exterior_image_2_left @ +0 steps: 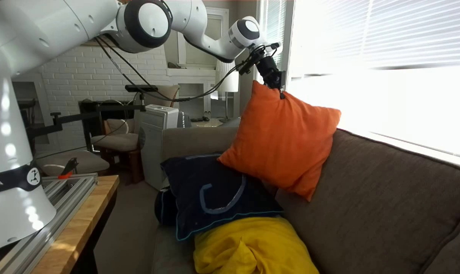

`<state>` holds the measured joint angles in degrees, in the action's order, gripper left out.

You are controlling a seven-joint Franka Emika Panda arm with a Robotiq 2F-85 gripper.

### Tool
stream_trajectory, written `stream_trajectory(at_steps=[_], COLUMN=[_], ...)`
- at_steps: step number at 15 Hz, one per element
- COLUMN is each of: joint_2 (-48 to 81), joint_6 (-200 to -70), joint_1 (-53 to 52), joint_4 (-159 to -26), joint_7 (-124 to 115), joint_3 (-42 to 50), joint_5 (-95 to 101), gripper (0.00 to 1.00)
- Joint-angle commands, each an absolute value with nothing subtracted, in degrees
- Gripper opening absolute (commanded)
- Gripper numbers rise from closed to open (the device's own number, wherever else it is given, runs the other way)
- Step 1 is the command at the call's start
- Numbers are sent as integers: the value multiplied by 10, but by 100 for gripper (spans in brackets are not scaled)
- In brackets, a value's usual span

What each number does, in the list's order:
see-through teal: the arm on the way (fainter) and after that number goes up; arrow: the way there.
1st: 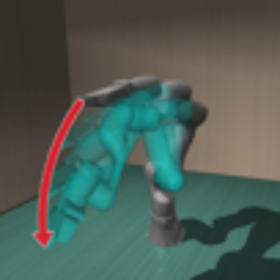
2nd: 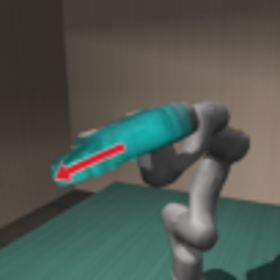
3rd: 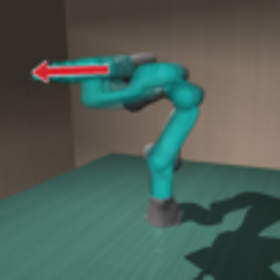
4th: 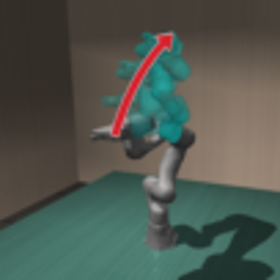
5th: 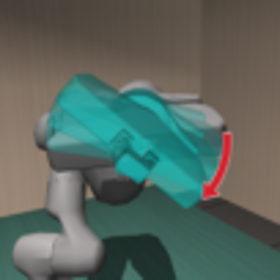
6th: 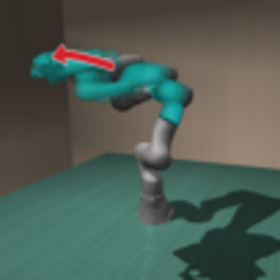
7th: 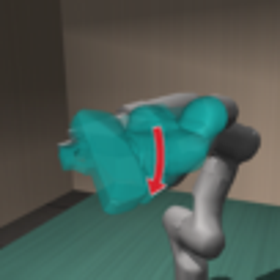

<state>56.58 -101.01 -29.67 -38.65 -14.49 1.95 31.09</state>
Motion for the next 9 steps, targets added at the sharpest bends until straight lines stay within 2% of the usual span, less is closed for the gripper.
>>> stream_trajectory(at_steps=[1, 3, 4, 5, 7, 9], joint_2=[627, 644, 652, 645, 649, 652], joint_6=[-1008, -1006, -1003, -1013, -1014, -1016], joint_1=[-287, -284, -283, -277, -276, -276], joint_4=[-297, -271, -260, -275, -270, -267], joint_7=[-111, -106, -106, -114, -115, -113], joint_3=[45, 56, 61, 50, 52, 50], joint_5=[289, 284, 281, 294, 296, 295], gripper=[5, 0, 10, 32, 35, 48])
